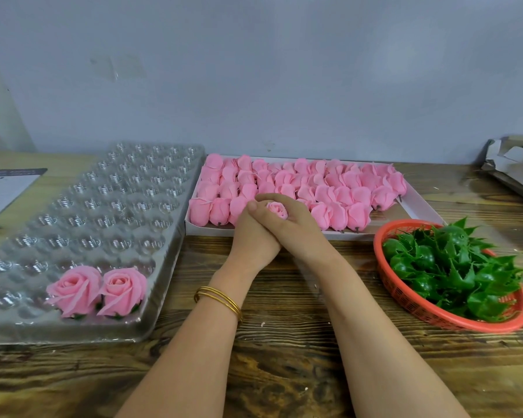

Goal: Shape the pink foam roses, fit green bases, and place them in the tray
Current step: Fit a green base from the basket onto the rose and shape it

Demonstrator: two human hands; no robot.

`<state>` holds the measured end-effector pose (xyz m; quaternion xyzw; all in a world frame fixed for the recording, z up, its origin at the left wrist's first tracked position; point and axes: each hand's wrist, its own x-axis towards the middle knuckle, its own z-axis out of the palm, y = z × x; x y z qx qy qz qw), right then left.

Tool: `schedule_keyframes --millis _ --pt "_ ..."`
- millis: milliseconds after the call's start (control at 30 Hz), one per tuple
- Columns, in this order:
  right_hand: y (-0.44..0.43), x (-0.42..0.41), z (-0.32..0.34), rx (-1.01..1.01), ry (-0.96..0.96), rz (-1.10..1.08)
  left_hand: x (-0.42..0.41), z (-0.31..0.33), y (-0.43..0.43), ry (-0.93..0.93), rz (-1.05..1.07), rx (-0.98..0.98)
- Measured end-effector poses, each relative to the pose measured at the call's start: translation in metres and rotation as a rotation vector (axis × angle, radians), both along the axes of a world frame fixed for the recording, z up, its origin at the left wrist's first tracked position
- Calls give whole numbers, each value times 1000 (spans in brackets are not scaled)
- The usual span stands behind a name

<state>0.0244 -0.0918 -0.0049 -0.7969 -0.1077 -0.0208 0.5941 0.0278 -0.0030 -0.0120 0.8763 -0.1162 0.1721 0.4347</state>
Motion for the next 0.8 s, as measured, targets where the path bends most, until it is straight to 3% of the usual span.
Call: schedule_keyframes --millis 233,367,467,800 --pt "-6 0 3 69 61 61 1 -1 -1 54 -26 -60" --pt "-12 1 11 464 91 23 -5 -3 3 163 -152 -454" --pt "-18 3 15 684 118 45 -6 -4 2 231 -234 -512" --pt "-21 -1 14 575 179 273 -8 -5 1 393 -471 -639"
